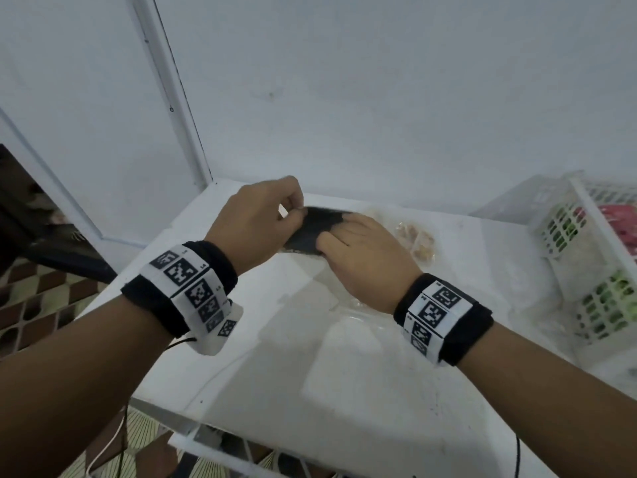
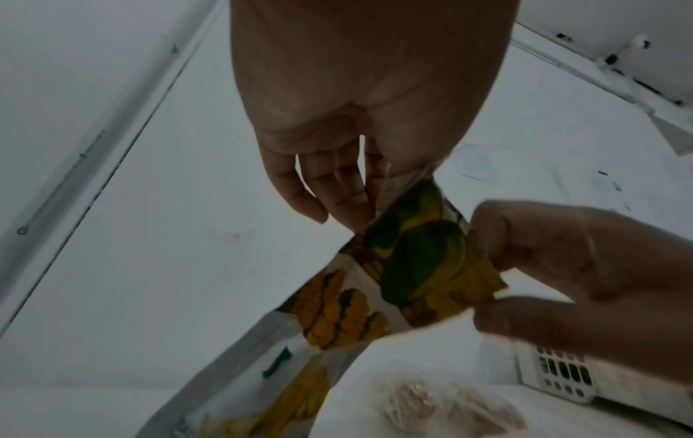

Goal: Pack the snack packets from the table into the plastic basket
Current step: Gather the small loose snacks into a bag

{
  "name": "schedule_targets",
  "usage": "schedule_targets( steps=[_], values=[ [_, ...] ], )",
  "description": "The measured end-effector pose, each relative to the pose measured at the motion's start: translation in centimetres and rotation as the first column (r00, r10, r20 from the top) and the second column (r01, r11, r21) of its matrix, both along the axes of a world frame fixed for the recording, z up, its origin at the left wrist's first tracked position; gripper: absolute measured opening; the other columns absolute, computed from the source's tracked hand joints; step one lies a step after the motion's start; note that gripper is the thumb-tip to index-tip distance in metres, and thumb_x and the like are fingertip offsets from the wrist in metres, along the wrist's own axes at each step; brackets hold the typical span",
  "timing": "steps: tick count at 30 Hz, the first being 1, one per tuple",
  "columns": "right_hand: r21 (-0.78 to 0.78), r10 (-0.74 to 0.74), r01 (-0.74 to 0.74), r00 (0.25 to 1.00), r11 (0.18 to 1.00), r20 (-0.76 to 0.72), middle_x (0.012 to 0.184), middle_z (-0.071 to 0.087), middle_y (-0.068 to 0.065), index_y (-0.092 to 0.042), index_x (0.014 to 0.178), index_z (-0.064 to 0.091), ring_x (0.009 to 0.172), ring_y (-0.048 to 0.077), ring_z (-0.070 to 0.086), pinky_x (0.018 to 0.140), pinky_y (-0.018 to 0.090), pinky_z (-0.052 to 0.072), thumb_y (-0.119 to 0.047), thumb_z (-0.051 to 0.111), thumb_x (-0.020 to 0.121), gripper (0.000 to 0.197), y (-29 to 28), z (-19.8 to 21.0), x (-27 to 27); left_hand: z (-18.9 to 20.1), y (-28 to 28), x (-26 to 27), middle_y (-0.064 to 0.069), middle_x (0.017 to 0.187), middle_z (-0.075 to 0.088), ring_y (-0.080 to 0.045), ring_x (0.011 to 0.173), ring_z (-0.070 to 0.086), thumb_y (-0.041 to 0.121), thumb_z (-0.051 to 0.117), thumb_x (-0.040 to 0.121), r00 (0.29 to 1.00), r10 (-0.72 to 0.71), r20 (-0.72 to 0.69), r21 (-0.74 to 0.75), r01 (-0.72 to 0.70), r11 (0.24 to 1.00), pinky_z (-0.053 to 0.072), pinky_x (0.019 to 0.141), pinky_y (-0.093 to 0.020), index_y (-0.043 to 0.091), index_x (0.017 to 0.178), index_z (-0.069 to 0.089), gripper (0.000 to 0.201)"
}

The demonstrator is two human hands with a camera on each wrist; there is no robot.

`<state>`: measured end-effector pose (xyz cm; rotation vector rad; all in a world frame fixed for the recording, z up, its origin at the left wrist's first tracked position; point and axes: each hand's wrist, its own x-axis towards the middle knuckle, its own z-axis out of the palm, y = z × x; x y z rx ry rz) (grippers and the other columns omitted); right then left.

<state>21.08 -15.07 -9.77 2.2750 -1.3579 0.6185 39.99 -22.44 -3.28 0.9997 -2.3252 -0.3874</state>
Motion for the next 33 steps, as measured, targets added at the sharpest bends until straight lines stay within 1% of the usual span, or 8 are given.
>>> schedule_targets(
  steps=[7,11,15,20,24,27,30,33],
  values=[
    [0.149,0.008,0.000,0.999,0.989,-0.054,0.080,0.068,0.005,-0.010,0.102,0.060,0.081,0.028,0.066,0.109,0.036,0.036,-0.021,0.072,0.082,0.026,0.9,-0.1,0.9,0.4,-1.0,-0.5,0.013,0.086,0.066,-0.016,0.069,0.066,0.020,0.061,0.091,0.997,0.005,-0.074,-0.043,-0.009,0.999,0.056,0.069,-0.042,0.025,0.084,0.058,0.009],
    [0.166,0.016,-0.020,1.000,0.986,0.027,0.117,0.065,0.010,-0.009,0.122,0.057,0.114,0.029,0.058,0.115,0.043,0.035,-0.024,0.070,0.088,0.040,1.5,0.3,0.0,0.1,-1.0,-0.5,0.013,0.084,0.064,-0.017,0.064,0.066,0.019,0.062,0.091,0.998,-0.030,-0.057,0.011,0.031,0.999,0.056,0.064,-0.040,0.027,0.083,0.055,0.013],
    [0.154,-0.047,0.039,0.998,0.987,0.044,0.133,0.058,0.010,-0.008,0.130,0.056,0.120,0.031,0.054,0.105,0.046,0.044,-0.026,0.072,0.086,0.050,2.4,0.6,-1.6,-0.1,-0.7,-0.4,0.016,0.083,0.065,-0.014,0.061,0.067,0.017,0.065,0.090,0.996,-0.051,-0.079,0.067,0.056,0.996,0.050,0.055,-0.029,0.026,0.082,0.059,0.014],
    [0.231,-0.146,0.161,0.986,0.959,-0.083,0.133,0.062,0.003,-0.015,0.139,0.054,0.120,0.030,0.054,0.099,0.048,0.045,-0.033,0.072,0.084,0.061,2.5,1.0,-0.8,-0.1,-0.5,-0.8,0.017,0.080,0.066,-0.015,0.054,0.064,0.013,0.068,0.090,0.988,-0.077,-0.131,0.089,0.089,0.992,0.049,0.050,-0.022,0.022,0.080,0.061,0.015],
    [0.292,-0.157,0.224,0.959,0.930,-0.237,0.118,0.068,-0.005,-0.021,0.128,0.058,0.120,0.024,0.048,0.099,0.044,0.036,-0.039,0.062,0.089,0.043,2.5,0.2,0.0,-0.3,-0.7,-0.8,0.015,0.083,0.066,-0.021,0.059,0.067,0.011,0.068,0.089,0.984,-0.083,-0.158,0.083,0.097,0.992,0.048,0.051,-0.026,0.021,0.082,0.062,0.014],
    [0.292,-0.138,0.199,0.967,0.935,-0.216,0.112,0.070,-0.004,-0.019,0.120,0.063,0.116,0.025,0.051,0.102,0.043,0.035,-0.038,0.065,0.088,0.037,2.6,-0.2,-0.2,-0.6,-0.3,-0.9,0.022,0.078,0.063,-0.024,0.056,0.063,0.010,0.066,0.091,0.982,-0.114,-0.152,0.073,0.127,0.989,0.041,0.047,-0.016,0.018,0.084,0.060,0.012],
    [0.246,-0.093,0.120,0.989,0.962,-0.119,0.130,0.062,0.003,-0.016,0.130,0.061,0.125,0.029,0.049,0.109,0.045,0.034,-0.032,0.071,0.086,0.048,3.0,-0.4,-0.9,-0.8,-0.2,-1.0,0.025,0.073,0.062,-0.014,0.051,0.059,0.009,0.065,0.090,0.984,-0.107,-0.145,0.079,0.120,0.990,0.042,0.048,-0.015,0.017,0.084,0.060,0.012],
    [0.070,-0.108,0.105,0.993,0.992,0.042,0.127,0.055,0.013,-0.015,0.125,0.061,0.115,0.031,0.051,0.101,0.043,0.043,-0.022,0.073,0.086,0.042,4.4,-0.2,-1.7,-0.7,-0.5,-0.9,0.021,0.072,0.065,-0.009,0.050,0.059,0.012,0.068,0.088,0.985,-0.074,-0.157,0.111,0.092,0.990,0.044,0.049,-0.017,0.020,0.082,0.062,0.012]
  ],
)
